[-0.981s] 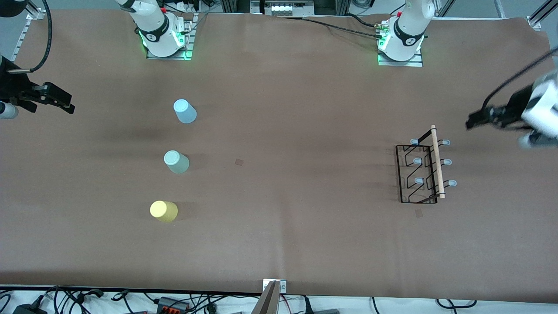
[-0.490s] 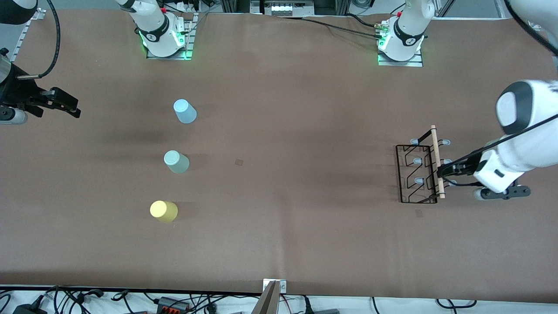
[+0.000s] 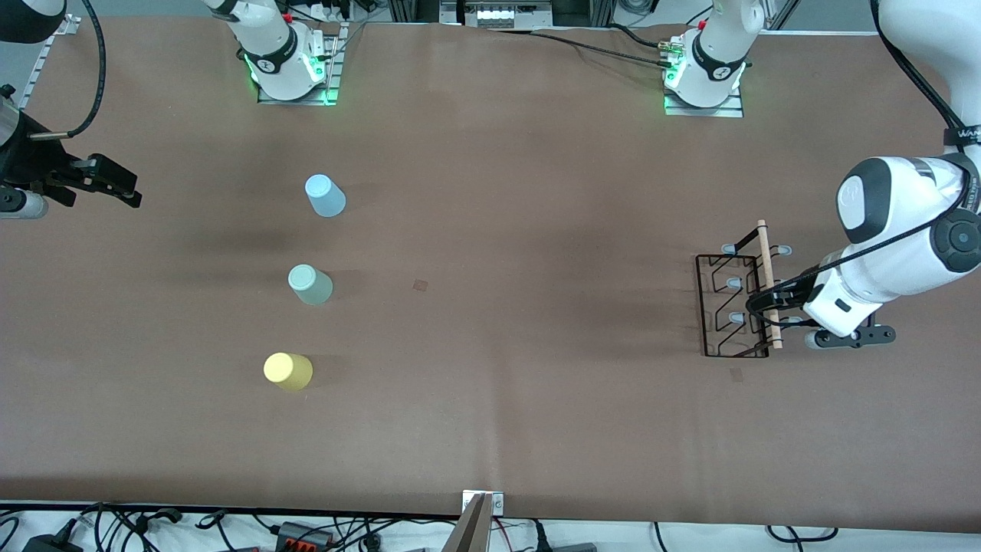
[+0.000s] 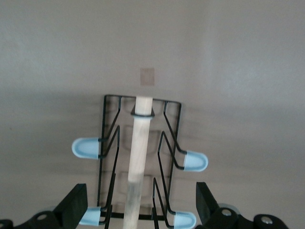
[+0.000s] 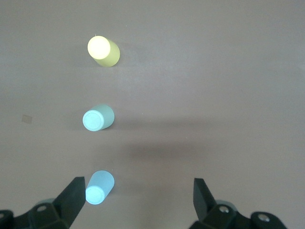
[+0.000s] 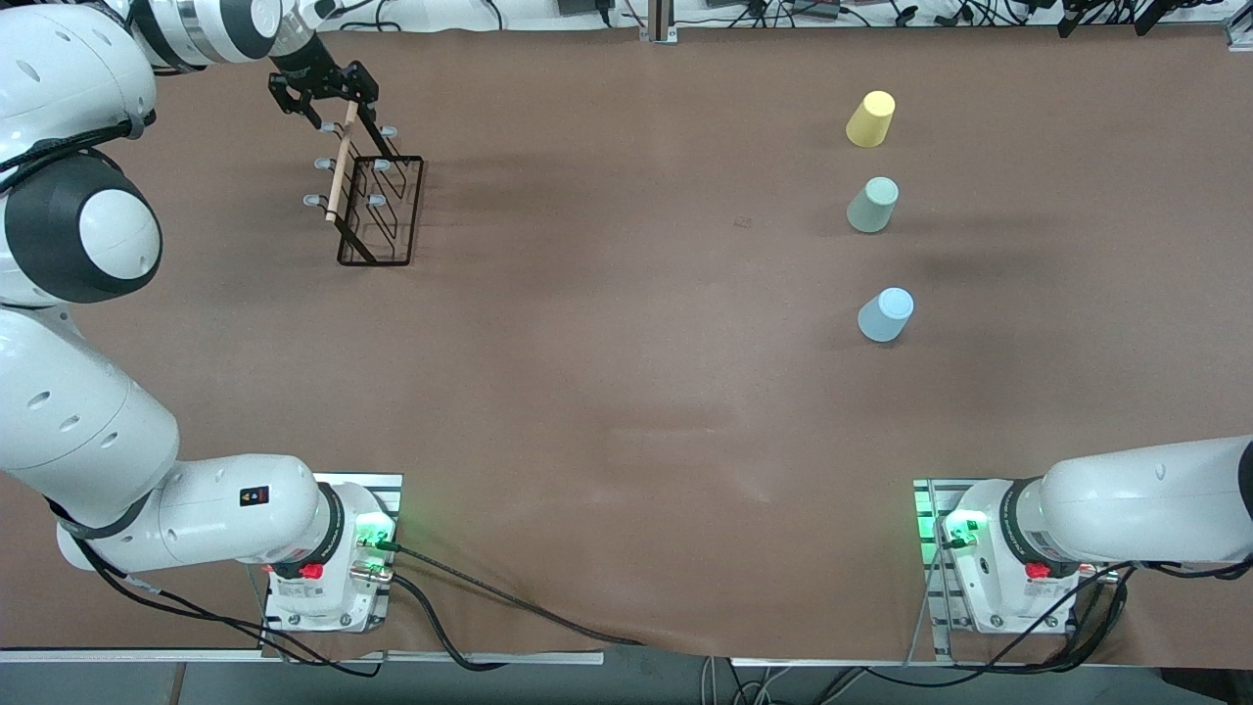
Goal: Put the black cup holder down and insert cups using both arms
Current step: 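Reach the left gripper to the holder's wooden rod and grasp it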
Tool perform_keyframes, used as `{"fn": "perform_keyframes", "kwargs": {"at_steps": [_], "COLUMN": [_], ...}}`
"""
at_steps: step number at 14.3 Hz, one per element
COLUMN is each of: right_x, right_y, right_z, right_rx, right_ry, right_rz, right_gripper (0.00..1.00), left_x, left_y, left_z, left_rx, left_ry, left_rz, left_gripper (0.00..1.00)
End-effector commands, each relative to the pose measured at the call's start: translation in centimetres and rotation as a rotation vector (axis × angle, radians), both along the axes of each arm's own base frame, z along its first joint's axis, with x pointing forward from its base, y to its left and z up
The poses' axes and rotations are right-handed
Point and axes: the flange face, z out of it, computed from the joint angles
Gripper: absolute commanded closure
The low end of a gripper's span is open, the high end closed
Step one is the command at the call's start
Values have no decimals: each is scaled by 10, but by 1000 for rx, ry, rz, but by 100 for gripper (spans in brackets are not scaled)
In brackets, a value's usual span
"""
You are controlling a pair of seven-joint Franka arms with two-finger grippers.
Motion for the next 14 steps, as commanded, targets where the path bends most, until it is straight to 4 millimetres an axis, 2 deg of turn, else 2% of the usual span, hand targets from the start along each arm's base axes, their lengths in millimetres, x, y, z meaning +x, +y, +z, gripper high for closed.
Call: {"fn": "perform_keyframes", "kwargs": {"at_steps": [1,4,7,8,9,13,14], "right_x": [0,0,0,0,0,0,0], "right_y": [-1,-1,-2,-2,-3,-1,-1], "right_z": [3,3,3,3,3,2,2], "right_rx": [-10,-9,-6,-6,-4,-1,1], "right_ry": [-8,-8,-8,-8,-8,-5,-6], "right_rz": [2,1,-1,-1,-1,-2,-2], "right_gripper": [0,0,0,0,0,0,0], "left_x": [-27,-36,-40,-41,-41,-41,-40], "left_y": [-7,-6,-6,-4,-3,-1,-1], "left_z": [2,2,1,0,-2,-6,-7], "left_rx": [23,26,27,27,26,25,25], "left_ry": [19,45,65,68,70,70,67], "left_rz": [-23,-25,-23,-20,-19,-16,-15], "left_gripper": [9,28,59,65,70,72,76]}}
